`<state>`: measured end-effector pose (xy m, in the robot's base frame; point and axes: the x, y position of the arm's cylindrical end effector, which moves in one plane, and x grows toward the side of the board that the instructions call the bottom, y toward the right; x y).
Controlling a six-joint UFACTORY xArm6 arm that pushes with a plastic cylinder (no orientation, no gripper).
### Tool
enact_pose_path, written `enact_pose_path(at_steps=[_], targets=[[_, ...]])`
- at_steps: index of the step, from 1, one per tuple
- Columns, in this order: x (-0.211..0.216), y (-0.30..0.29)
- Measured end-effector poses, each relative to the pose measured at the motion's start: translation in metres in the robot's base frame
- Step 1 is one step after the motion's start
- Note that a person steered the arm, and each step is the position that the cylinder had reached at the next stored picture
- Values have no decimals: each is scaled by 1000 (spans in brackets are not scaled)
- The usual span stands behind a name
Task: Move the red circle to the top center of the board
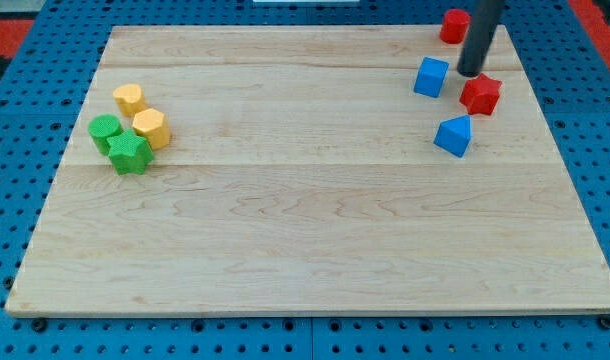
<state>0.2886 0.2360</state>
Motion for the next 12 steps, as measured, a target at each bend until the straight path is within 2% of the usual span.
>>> enact_pose_path(at_steps=[1, 2, 3, 4, 5, 6, 7, 8, 9, 11, 12], targets=[[29, 18], [41, -45], [34, 4], [-29, -40], [-21, -95], [51, -70], [32, -93], [3, -81], [35, 34], [-96, 39], [-97, 21]])
